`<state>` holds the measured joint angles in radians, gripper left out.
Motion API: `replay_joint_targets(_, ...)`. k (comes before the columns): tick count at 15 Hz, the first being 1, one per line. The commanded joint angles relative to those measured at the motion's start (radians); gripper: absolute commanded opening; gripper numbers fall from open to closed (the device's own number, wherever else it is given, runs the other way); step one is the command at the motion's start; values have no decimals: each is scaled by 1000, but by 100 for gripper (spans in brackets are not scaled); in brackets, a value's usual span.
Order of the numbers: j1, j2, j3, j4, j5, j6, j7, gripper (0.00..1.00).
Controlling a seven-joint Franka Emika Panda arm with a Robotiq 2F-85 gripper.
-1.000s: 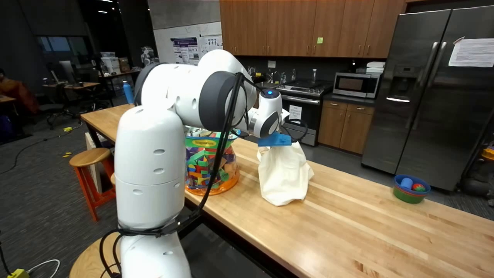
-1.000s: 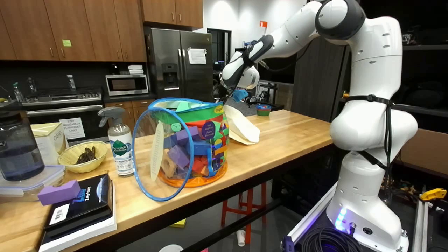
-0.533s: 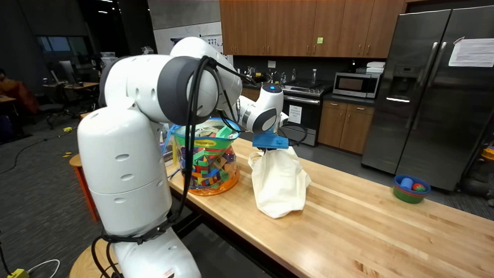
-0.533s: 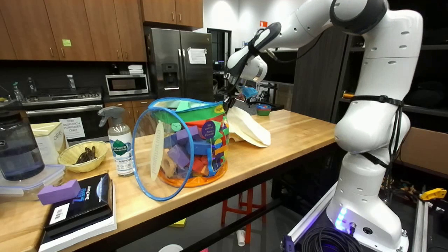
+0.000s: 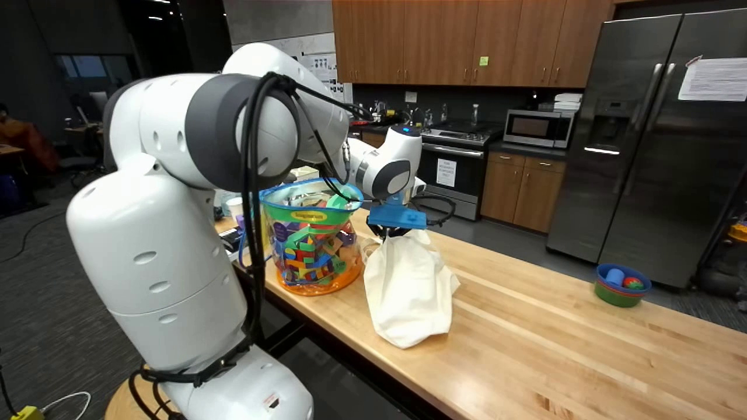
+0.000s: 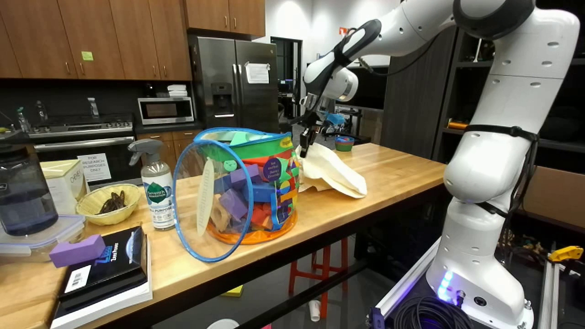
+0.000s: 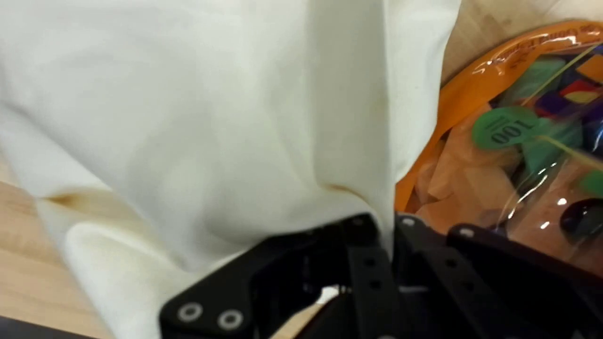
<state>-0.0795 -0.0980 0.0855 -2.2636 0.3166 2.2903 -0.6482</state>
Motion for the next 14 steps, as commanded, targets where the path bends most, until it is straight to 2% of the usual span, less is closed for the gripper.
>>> replay_joint_targets(1,54,-71,-56,-48,-16,-83,-49,1)
replay_joint_targets(9,90,-107,-95,-82,-26,-263,-109,1)
replay_joint_targets(14,73,-135,-121,-136,-51,-299,-82,1)
